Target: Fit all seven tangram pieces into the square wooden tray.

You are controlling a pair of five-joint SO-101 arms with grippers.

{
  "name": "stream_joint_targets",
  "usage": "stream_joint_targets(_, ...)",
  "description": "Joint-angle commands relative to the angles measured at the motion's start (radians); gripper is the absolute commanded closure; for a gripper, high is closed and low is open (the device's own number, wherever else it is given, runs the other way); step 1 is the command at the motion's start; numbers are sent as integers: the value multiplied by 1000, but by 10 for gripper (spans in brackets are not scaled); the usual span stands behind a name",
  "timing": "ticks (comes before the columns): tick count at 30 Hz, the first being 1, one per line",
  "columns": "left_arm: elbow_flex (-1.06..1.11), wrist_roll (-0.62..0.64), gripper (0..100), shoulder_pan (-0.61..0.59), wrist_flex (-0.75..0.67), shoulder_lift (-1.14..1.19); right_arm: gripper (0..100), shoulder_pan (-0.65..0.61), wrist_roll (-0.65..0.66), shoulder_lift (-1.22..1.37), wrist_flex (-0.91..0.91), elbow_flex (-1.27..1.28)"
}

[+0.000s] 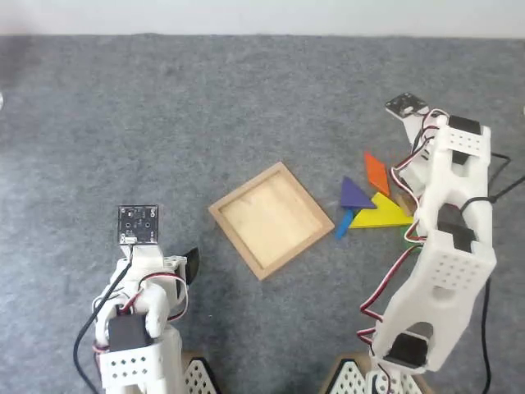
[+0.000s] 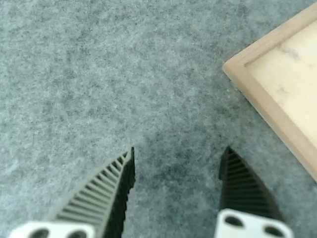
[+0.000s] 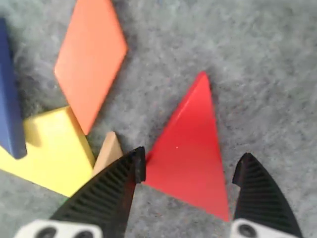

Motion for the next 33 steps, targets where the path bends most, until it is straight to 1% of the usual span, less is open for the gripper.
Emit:
stream_joint_targets(1, -22, 8, 729, -2, 5, -21, 705, 28, 110, -5, 27, -51)
stream_joint_targets(8, -22, 8, 729, -2, 5, -21, 705, 33, 249, -4, 108, -49)
stream_joint_targets(13, -22, 8, 729, -2, 5, -21, 705, 36, 379, -10, 142, -49)
stream_joint_targets(19, -22, 8, 729, -2, 5, -21, 705, 53, 442, -4, 111, -54)
stream_joint_targets(23, -22, 8, 729, -2, 5, -21, 705, 53, 428, -2, 122, -49)
stream_joint_targets(27, -22, 8, 729, -2, 5, -21, 705, 50, 351, -1, 101, -49)
stream_joint_targets(33, -22, 8, 729, -2, 5, -21, 705, 30, 348, 61, 84, -51)
